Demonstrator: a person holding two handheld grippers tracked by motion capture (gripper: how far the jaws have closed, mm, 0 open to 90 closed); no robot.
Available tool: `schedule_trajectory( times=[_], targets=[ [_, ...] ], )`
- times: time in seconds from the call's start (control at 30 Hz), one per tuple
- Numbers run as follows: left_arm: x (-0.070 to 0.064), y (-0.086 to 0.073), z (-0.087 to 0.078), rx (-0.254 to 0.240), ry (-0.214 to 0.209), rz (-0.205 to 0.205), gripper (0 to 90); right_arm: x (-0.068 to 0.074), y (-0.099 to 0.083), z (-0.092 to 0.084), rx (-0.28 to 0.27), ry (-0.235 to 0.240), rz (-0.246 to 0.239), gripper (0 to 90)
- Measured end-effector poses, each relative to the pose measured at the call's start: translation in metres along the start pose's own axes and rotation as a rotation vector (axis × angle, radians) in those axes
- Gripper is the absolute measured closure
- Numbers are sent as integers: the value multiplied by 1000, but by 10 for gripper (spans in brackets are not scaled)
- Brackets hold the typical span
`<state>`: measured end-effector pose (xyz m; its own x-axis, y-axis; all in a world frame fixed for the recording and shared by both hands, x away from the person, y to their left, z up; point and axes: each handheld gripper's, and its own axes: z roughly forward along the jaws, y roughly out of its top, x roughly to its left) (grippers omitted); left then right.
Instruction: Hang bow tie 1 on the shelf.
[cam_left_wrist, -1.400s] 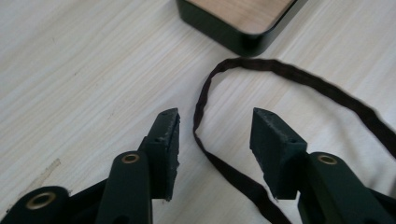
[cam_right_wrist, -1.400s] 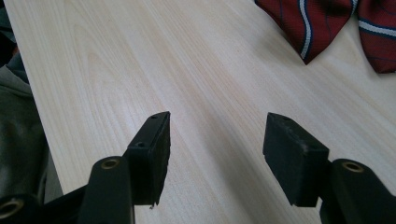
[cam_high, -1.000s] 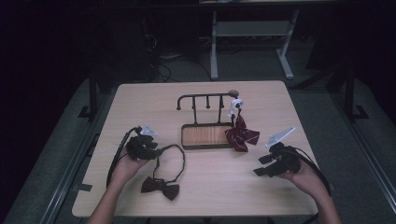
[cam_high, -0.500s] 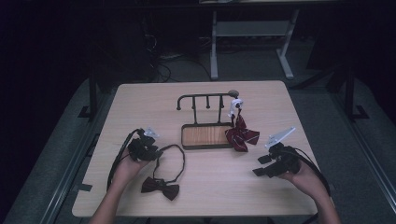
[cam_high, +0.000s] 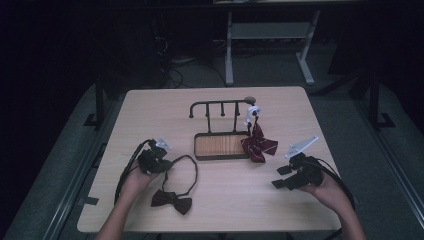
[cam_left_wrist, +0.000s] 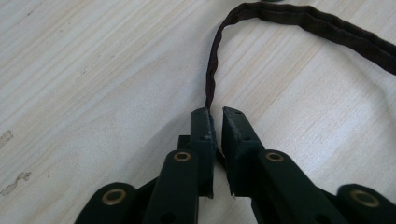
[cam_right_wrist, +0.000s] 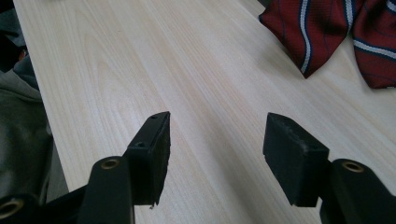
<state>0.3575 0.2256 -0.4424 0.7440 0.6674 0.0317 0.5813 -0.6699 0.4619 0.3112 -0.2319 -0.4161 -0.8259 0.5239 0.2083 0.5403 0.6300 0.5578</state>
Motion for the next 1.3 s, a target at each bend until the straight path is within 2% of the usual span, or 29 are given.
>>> schedule_trajectory(
  times=[0.23, 0.43, 0.57, 0.73, 0.8, 1.03, 1.17, 1.3],
  targets=[
    [2, -1, 1, 8, -6, 2, 889, 0, 0, -1, -4, 2, 2, 412],
    [1, -1, 1, 8, -12, 1, 895, 0, -1, -1, -6, 11, 12, 412],
    [1, -1, 0, 6, -18, 15, 897, -1, -2, 0, -7, 15, 11, 412],
    [0, -1, -6, -21, -36, 10, 898, -3, -2, 1, -8, 16, 10, 412],
    [-1, -1, -7, -19, -36, 24, 898, -3, -2, 2, -6, 20, 11, 412],
    [-5, 0, -15, -35, -54, 32, 898, -3, -2, 1, -6, 23, 15, 412],
    [-7, 2, -24, -68, -70, 33, 898, -4, -2, 0, -11, 25, 20, 412],
    [-10, 5, -35, -82, -76, 62, 898, -4, -2, -1, -12, 22, 23, 412]
  ],
)
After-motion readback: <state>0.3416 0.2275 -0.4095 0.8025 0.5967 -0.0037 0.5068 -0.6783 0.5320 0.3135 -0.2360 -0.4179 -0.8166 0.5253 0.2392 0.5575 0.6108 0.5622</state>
